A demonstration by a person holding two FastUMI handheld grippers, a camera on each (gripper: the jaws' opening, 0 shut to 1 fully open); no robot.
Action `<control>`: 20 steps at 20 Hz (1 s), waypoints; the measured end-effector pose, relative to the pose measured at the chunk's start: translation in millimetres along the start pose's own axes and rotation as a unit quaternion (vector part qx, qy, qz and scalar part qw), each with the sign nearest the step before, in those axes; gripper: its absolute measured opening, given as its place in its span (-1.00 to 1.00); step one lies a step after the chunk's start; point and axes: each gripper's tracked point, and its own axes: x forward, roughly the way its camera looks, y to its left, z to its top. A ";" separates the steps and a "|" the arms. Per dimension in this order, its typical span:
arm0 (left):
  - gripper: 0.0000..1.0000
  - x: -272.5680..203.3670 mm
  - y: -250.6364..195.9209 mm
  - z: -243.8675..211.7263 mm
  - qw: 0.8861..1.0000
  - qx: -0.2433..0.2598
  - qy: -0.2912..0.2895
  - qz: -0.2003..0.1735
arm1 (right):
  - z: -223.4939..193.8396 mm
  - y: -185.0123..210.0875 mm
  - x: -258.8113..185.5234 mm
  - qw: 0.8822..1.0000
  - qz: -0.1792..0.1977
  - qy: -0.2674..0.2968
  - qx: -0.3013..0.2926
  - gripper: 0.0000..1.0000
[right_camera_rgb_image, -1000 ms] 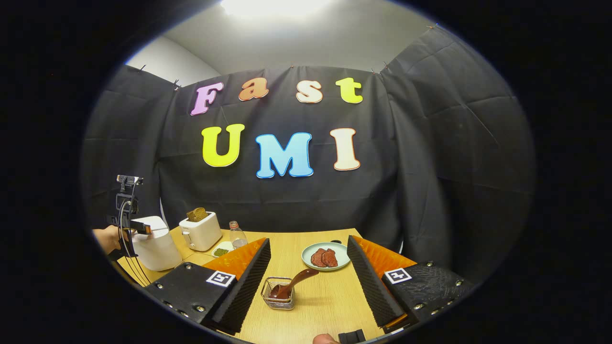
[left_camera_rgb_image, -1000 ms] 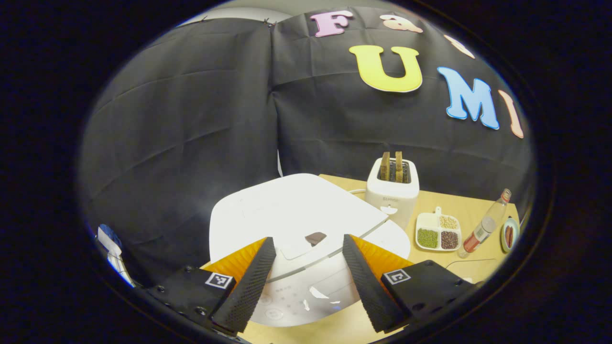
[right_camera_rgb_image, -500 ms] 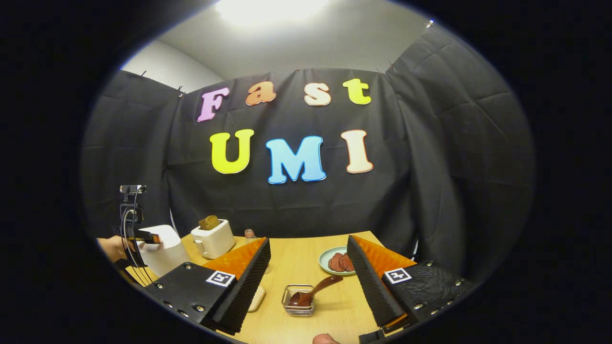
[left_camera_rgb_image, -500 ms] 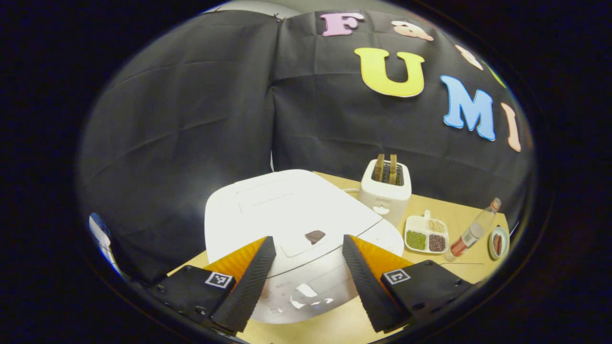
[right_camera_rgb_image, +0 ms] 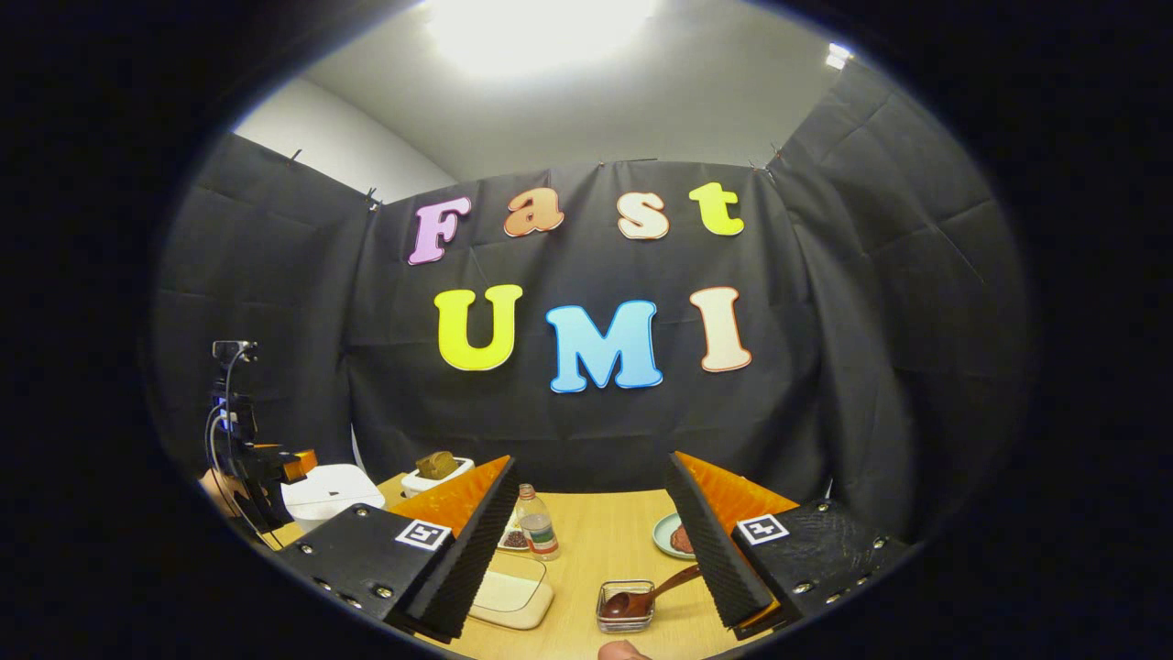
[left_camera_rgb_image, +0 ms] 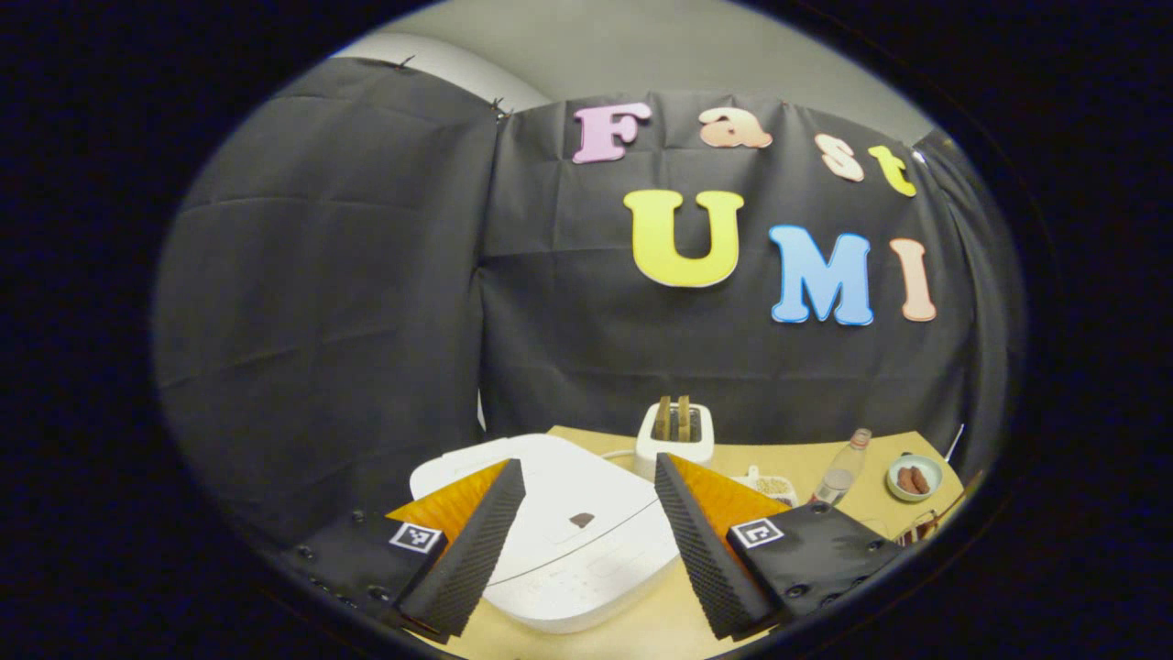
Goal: Close the left gripper, press the button to open the rice cooker; take a wooden spoon from the chopstick holder with the right hand, scoop a spoonful of rice and pour it into the rice cooker, then put the wooden spoon back into the chopstick holder.
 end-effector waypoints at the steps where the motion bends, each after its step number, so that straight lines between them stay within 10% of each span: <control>1: 0.97 -10.2 -0.7 11.6 1.000 0.001 -0.013 -0.005 | 2.7 5.5 0.8 1.000 0.000 -0.003 0.003 0.95; 20: 0.97 -144.8 -68.9 96.0 0.983 0.005 -0.150 -0.109 | 18.6 58.3 -10.7 0.998 -0.020 -0.051 -0.012 0.95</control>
